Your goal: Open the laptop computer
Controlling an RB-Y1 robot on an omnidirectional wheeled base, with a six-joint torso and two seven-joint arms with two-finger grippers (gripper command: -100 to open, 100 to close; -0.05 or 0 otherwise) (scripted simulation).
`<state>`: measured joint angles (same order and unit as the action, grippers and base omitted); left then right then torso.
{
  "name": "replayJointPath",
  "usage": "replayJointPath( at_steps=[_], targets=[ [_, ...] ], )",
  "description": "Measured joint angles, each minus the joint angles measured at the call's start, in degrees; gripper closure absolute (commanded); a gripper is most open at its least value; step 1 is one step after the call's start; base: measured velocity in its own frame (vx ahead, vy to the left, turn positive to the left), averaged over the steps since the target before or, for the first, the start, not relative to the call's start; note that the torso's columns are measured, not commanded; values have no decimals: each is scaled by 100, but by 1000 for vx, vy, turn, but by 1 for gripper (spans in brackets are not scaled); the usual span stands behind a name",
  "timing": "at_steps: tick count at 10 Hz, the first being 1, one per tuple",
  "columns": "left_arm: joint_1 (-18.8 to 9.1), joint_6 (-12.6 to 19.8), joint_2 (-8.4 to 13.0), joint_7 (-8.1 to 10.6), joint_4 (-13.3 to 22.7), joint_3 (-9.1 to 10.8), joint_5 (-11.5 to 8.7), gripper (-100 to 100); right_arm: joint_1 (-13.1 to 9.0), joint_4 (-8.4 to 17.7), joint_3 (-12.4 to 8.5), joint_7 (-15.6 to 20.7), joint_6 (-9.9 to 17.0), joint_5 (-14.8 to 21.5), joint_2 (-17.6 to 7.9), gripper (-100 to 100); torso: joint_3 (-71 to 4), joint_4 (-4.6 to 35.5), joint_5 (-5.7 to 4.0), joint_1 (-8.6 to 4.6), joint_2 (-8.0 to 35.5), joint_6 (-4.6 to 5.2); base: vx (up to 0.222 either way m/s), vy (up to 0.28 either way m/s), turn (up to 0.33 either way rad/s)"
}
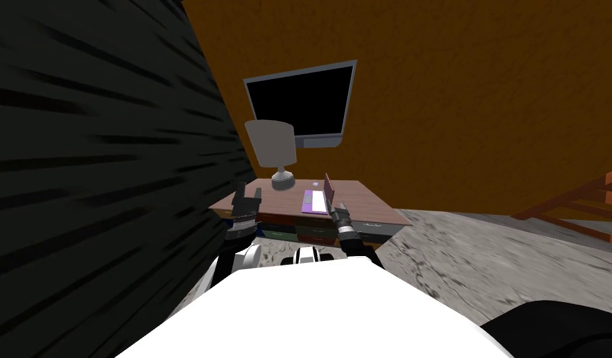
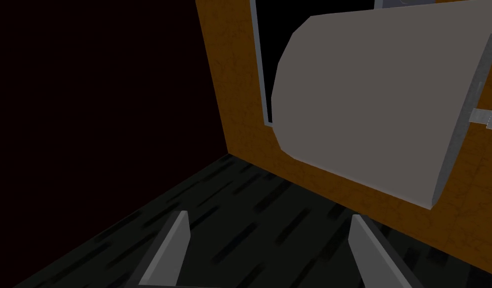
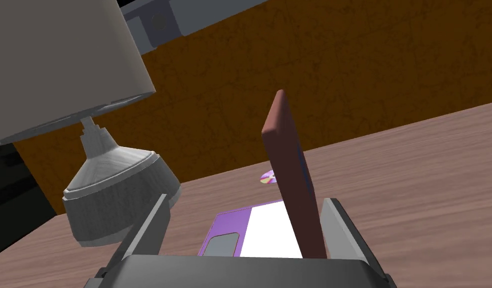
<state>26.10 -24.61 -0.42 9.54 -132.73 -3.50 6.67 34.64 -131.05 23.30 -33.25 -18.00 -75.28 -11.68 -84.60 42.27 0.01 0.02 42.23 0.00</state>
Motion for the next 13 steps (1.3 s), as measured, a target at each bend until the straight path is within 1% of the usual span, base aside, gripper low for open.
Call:
replayJointPath(
  at_steps=[3,4,5,6,9,12,13],
  targets=[
    [0,0,0,0,0,0,0,0,76,7,98,-236,49,-481,96,-100,5,2,-1,-3,8,0,66,-40,5],
    [0,0,0,0,0,0,0,0,119,4,140,-349,64,-668,153,-100,2,1,-1,-1,3,0,83,-40,1],
    [0,0,0,0,0,0,0,0,179,-7,205,-518,46,-786,184,-100,0,0,-1,-1,1,0,85,-54,-2],
    [0,0,0,0,0,0,0,0,217,-4,251,-661,39,-918,267,-100,0,0,-2,-5,1,0,82,-49,0],
    [0,0,0,0,0,0,0,0,318,-30,328,-856,104,-1340,689,-100,7,3,1,4,12,0,60,-30,-1],
    [-1,0,0,0,0,0,0,0,378,-45,380,-995,129,-1561,1196,-100,7,3,0,2,12,0,24,-10,0],
    [-1,0,0,0,0,0,0,0,383,-51,380,-996,137,-1622,1324,-100,6,2,-1,-1,10,0,6,-2,0]
  ],
)
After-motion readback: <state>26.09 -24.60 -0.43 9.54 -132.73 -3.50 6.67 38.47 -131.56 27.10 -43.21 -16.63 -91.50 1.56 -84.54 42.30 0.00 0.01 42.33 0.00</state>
